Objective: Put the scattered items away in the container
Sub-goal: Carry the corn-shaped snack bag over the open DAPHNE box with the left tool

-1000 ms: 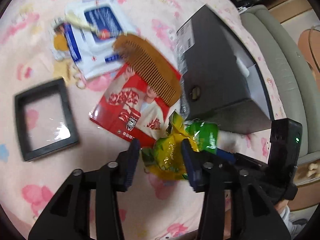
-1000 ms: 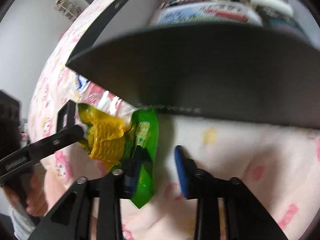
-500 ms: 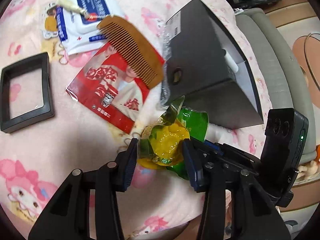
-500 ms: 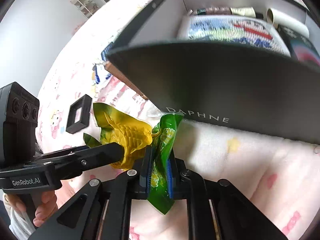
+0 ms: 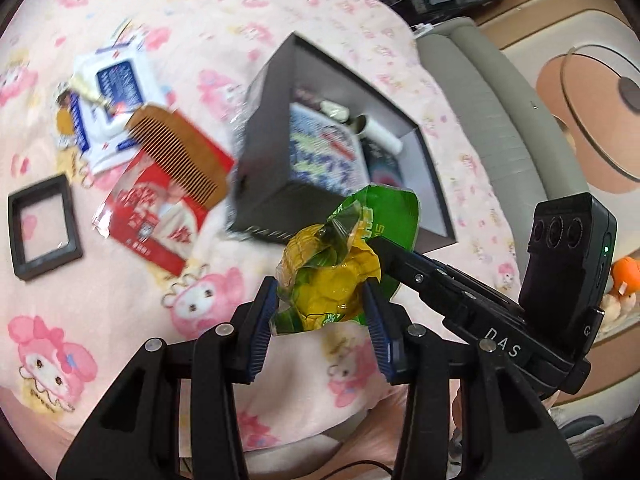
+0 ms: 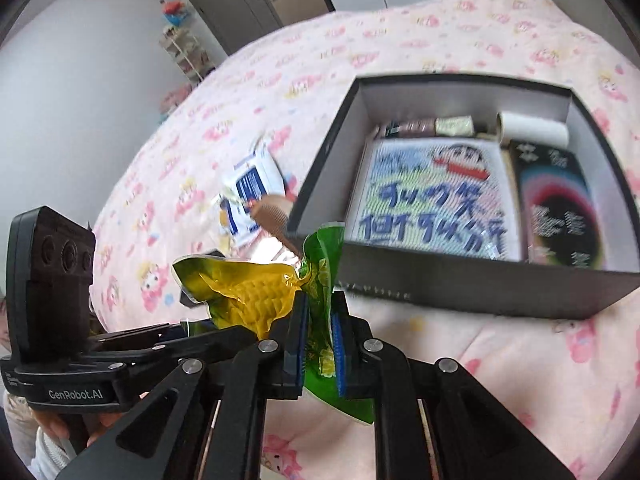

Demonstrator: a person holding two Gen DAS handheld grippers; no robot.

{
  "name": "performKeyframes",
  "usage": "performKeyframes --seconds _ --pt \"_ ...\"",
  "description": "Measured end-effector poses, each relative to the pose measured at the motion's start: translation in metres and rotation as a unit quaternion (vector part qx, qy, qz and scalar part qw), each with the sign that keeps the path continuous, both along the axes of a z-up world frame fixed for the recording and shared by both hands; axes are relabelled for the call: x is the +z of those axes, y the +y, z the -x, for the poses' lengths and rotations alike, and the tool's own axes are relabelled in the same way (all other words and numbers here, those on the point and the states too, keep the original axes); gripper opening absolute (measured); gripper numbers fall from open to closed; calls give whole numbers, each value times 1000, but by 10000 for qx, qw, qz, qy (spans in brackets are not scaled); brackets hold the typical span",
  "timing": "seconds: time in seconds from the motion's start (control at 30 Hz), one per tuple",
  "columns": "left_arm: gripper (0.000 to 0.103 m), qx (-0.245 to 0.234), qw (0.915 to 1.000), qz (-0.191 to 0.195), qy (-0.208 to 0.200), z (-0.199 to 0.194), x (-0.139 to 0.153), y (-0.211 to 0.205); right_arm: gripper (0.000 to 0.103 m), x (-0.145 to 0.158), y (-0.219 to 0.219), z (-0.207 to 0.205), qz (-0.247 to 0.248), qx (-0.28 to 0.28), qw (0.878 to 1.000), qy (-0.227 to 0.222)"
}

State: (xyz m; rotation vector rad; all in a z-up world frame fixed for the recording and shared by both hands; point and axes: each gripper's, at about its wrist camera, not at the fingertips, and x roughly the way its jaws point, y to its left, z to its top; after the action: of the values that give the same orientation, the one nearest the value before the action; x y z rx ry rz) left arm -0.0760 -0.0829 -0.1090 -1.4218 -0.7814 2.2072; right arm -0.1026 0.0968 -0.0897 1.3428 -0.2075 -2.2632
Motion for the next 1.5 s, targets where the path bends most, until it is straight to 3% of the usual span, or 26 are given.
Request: performKeyframes --seconds 0.3,0.57,1.1,1.5 --pt "42 -434 9987 -71 248 11 28 33 10 38 30 -4 58 -372 9984 411" --pt "42 -729 9967 -72 348 27 40 67 10 49 60 1 80 -684 9958 602" --pt "42 -1279 9906 62 491 80 46 147 10 54 133 32 94 -1259 9888 796" --pt "42 -1303 9898 368 438 124 23 181 10 29 155 74 -128 -1389 9881 643"
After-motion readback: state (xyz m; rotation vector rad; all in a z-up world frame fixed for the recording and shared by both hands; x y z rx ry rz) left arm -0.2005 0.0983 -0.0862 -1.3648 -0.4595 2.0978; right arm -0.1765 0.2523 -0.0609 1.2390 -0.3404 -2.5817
